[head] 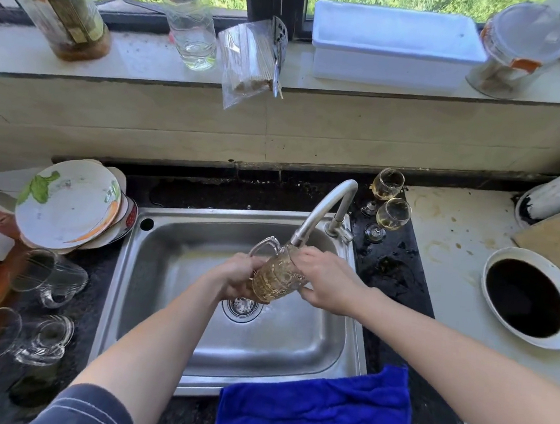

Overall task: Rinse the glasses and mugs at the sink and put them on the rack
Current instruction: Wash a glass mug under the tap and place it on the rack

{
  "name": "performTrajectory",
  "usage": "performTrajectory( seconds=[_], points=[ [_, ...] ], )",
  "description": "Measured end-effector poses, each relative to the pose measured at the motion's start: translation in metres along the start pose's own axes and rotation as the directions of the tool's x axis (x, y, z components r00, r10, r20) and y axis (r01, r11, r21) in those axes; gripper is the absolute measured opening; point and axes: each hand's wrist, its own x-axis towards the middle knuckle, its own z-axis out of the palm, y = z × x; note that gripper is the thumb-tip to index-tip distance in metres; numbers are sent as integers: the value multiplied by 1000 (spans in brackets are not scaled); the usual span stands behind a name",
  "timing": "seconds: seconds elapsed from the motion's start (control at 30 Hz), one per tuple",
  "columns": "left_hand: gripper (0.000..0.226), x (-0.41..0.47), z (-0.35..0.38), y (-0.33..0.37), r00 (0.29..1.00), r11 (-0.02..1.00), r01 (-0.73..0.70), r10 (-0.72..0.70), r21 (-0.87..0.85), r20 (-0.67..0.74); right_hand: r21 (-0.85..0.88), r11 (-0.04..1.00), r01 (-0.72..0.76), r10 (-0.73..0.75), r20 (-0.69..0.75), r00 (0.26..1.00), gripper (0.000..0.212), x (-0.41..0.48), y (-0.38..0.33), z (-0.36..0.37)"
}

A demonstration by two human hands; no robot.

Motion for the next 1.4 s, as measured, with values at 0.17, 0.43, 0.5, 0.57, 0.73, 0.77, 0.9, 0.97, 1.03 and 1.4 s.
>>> performTrajectory(
  seconds=[0.17,0.43,0.5,0.57,0.73,0.77,0.9,0.97,1.03,1.4],
  points=[
    [16,1,-8,-1,1000,1000,3,-2,30,-31,178,978,-107,85,129,988,25,-5,0,2],
    [21,5,4,1,998,996,-57,55,-68,-37,365,907,-212,153,186,971,15,8,-11,6],
    [21,6,4,-1,996,988,-91,87,-125,-35,342,909,-237,180,190,965,16,7,-6,3],
    [22,6,8,-4,994,974,-109,108,-200,-15,289,933,-215,179,145,973,22,10,-9,0],
    [26,-1,-6,-2,974,983,-94,123,-155,188,152,975,-162,140,143,980,25,9,-7,-4],
    [33,-3,-10,-1,965,991,-76,101,-111,240,26,990,-137,131,152,980,22,8,-3,-8],
    [39,-1,-12,0,971,969,70,-13,-236,238,-364,931,35,23,152,988,21,8,0,-19],
    [30,1,-6,0,978,970,114,-72,-213,194,-413,898,153,-98,151,984,21,7,1,-15],
    [25,3,3,-3,979,994,91,-78,-61,187,-421,884,202,-153,147,977,20,5,4,-16],
    [26,7,5,5,995,997,-9,17,-83,101,-320,934,157,-134,95,987,39,2,7,-21]
  ],
)
